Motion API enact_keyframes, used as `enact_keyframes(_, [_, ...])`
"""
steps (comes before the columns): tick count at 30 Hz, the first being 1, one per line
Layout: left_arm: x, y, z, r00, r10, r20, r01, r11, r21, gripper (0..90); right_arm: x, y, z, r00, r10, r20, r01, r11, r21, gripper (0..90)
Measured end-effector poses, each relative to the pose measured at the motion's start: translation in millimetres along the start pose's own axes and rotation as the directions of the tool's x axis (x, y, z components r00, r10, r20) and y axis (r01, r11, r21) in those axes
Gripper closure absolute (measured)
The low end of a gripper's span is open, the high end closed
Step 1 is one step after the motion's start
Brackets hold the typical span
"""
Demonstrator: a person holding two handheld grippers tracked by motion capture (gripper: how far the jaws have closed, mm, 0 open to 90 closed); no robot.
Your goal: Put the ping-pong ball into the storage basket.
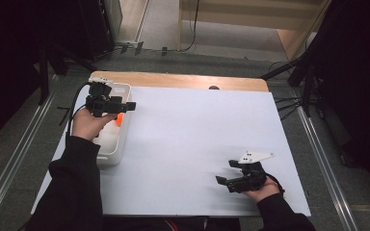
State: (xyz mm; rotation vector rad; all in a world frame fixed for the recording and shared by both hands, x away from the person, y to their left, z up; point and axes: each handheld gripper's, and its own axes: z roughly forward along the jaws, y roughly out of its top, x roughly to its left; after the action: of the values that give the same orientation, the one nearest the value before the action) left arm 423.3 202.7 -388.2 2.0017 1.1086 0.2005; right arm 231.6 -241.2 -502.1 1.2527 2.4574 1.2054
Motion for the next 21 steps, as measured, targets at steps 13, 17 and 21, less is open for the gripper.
enact_keyframes(13, [-13.4,1.2,11.1,0.9977,0.05,0.046,-0.051,0.9985,0.022,29.1,1.2,0.0,-1.0,0.9999,-0.012,-0.01,0.012,0.9999,-0.003,14.8])
enact_keyframes(17, [-18.8,3.4,12.2,0.9963,0.047,0.071,-0.048,0.9988,0.013,29.1,0.8,-1.3,-2.4,1.0,0.001,-0.005,-0.001,1.0,-0.003,14.8])
enact_keyframes(21, [-25.8,4.4,14.9,0.9936,0.06,0.096,-0.062,0.998,0.014,29.2,1.0,-1.9,-2.7,1.0,0.004,0.0,-0.004,1.0,-0.002,14.8])
